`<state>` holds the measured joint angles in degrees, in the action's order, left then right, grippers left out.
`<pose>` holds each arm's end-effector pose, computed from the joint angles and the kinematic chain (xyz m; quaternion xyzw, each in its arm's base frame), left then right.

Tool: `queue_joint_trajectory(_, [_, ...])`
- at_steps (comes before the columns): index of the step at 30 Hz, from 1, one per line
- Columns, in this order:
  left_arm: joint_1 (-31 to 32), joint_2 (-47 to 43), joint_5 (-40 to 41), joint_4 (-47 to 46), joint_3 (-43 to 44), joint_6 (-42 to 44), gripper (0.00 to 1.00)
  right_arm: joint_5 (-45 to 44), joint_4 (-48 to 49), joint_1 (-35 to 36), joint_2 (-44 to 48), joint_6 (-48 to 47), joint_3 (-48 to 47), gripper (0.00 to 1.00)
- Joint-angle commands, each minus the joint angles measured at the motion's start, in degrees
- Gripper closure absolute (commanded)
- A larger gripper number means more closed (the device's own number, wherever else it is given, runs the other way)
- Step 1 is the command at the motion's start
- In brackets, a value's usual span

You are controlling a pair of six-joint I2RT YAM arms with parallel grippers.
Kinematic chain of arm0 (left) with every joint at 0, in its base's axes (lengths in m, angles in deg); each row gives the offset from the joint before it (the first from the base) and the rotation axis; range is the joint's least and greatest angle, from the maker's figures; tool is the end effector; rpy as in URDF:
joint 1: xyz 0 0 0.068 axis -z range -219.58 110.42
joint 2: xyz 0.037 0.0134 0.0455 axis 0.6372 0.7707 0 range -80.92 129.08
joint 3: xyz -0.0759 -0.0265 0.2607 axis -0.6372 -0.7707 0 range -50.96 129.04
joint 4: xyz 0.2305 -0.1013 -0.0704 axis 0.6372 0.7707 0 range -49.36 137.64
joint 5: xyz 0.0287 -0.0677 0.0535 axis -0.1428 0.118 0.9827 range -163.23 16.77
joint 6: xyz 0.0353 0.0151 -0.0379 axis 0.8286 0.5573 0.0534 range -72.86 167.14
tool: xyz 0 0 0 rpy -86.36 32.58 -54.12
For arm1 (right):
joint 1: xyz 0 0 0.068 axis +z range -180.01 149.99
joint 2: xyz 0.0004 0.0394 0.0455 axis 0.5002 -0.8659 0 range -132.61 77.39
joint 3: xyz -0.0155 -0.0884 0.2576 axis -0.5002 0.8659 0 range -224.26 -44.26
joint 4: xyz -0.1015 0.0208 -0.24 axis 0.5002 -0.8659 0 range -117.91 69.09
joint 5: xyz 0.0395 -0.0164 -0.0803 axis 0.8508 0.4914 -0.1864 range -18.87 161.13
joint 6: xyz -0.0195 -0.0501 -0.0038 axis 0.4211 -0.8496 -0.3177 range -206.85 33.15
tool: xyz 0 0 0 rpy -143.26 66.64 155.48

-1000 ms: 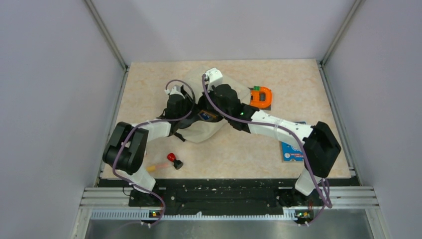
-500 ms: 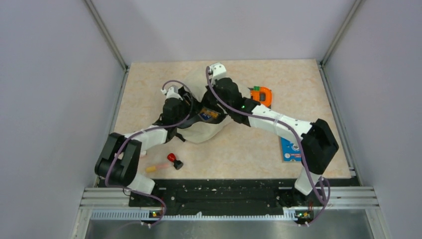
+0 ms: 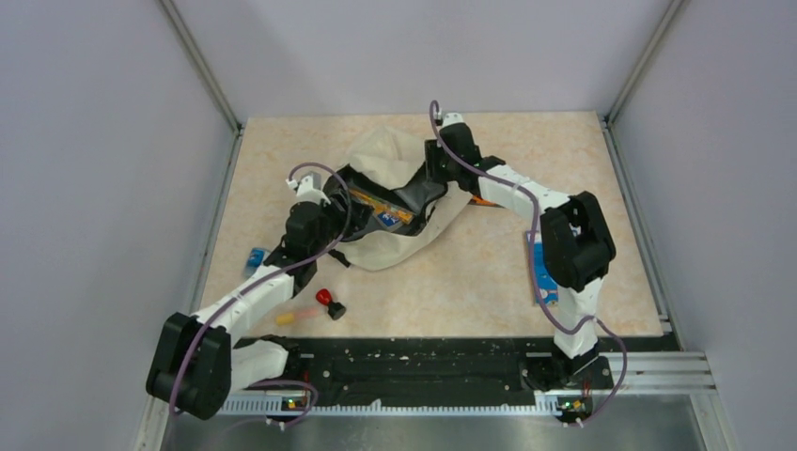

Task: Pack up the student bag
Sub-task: Move the book to the center of the board.

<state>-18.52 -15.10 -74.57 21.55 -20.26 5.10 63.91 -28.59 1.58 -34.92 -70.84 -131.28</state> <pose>0.2350 -0.0914 0.2322 -0.1384 0.7867 -0.3227 0.5077 0.3934 0.2367 0.2478 -0.0891 0.8730 0.1416 0.4582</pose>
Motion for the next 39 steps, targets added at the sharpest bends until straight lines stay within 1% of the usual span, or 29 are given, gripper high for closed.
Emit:
queue_joint_trajectory(1, [0.3, 0.4, -5.1, 0.5, 1.9, 1.4, 0.32, 6.3, -3.5, -0.7, 2.4, -2.4, -1.5, 0.43])
queue_joint_trajectory(2, [0.3, 1.2, -6.0, 0.4, 2.6, 1.3, 0.32, 6.9, -3.8, -0.7, 3.4, -3.0, -0.7, 0.34])
queue_joint_trajectory(5, [0.3, 3.9, -8.8, -0.9, 4.6, 0.8, 0.32, 11.2, -3.0, -0.7, 8.0, -3.9, 3.9, 0.15])
queue_joint_trajectory(7, [0.4, 5.5, -9.7, -1.3, 5.9, 0.7, 0.32, 13.8, -2.1, -0.6, 11.4, -4.0, 7.4, 0.08])
queue_joint_trajectory(10, [0.5, 7.6, -10.4, -1.9, 7.4, 1.1, 0.32, 16.2, -2.2, -0.7, 16.5, -3.9, 11.4, 0.05])
queue_joint_trajectory(17, [0.6, 12.0, -11.8, -2.1, 11.4, 2.7, 0.31, 20.8, -5.4, -0.6, 26.6, -3.9, 18.1, 0.04])
queue_joint_trajectory(19, [0.6, 12.6, -12.2, -2.1, 12.3, 2.9, 0.31, 20.4, -5.9, -0.7, 30.4, -2.8, 20.2, 0.04])
queue_joint_trajectory(21, [0.7, 13.0, -12.4, -2.2, 12.8, 3.0, 0.31, 18.5, -6.3, -1.4, 34.3, 0.2, 22.9, 0.04])
queue_joint_trajectory(22, [0.7, 12.9, -12.5, -2.2, 12.9, 3.0, 0.31, 17.6, -7.1, -2.7, 36.1, 1.6, 24.7, 0.04])
queue_joint_trajectory(24, [0.7, 12.4, -12.5, -2.1, 12.8, 3.1, 0.31, 15.8, -5.6, -7.4, 40.9, 3.9, 29.1, 0.04])
queue_joint_trajectory(26, [0.7, 11.8, -12.5, -2.0, 12.2, 3.4, 0.31, 13.1, -3.7, -13.6, 45.2, 6.8, 33.7, 0.01])
queue_joint_trajectory(29, [0.7, 10.6, -12.1, -1.1, 11.4, 3.9, 0.31, 8.0, -2.2, -22.1, 49.9, 10.0, 39.3, 0.01])
queue_joint_trajectory(32, [0.7, 9.3, -11.7, -0.6, 10.4, 4.4, 0.31, 0.8, -1.9, -28.0, 51.5, 11.0, 43.1, 0.01])
queue_joint_trajectory(35, [0.7, 8.4, -11.9, 0.0, 10.1, 4.7, 0.31, -1.7, -2.0, -34.2, 51.9, 11.8, 45.4, 0.01])
queue_joint_trajectory(39, [0.7, 8.4, -13.8, 0.1, 9.7, 4.3, 0.31, -6.5, -0.7, -40.5, 51.7, 12.2, 48.8, 0.01])
